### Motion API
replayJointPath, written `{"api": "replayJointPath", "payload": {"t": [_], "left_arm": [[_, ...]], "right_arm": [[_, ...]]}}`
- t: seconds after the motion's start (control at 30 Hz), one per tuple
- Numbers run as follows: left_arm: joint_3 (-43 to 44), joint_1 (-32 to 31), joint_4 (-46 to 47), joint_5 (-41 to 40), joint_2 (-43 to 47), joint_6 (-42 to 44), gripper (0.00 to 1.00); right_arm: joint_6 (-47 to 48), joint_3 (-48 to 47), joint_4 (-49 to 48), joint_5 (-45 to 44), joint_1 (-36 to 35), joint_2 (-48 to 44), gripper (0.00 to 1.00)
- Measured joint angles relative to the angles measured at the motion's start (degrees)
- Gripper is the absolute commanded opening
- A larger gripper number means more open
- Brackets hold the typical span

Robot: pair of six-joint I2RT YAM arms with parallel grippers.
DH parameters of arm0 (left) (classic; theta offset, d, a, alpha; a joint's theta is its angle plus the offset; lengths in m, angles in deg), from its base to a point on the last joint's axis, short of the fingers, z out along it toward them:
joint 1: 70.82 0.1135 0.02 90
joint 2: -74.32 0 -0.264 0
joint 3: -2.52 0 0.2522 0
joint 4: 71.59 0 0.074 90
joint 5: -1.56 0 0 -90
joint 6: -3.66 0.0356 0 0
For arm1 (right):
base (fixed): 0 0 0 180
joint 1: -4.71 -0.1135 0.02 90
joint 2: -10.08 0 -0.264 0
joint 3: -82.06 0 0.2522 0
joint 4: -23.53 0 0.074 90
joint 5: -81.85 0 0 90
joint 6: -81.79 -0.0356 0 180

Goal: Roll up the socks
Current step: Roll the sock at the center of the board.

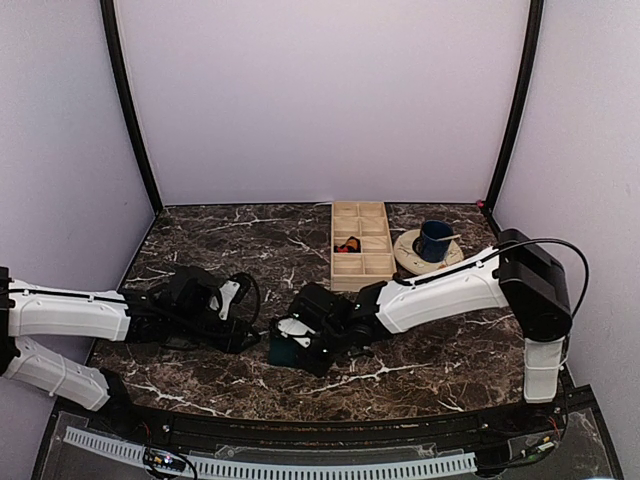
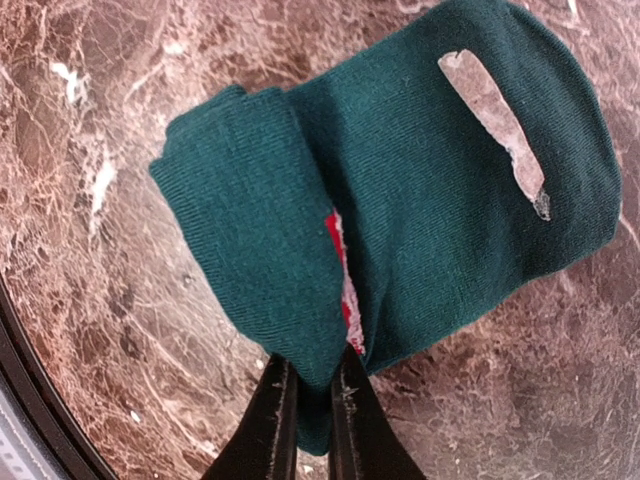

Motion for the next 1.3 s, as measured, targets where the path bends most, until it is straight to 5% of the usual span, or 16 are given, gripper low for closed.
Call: {"api": "replayJointPath", "payload": {"t": [0.6,1.3], "left_arm": [[-8.24,-6.93,12.94,1.14,5.6,5.11,0.44],[-5.6,-13.81,14.73,1.73,-4.57,15.69,0.47]], "right_arm": [[4.57,-8.37,11.3,15.91,4.87,4.13,0.09],[9.86,-15.39,20.48,25.83,6.58,8.68,0.09]]}}
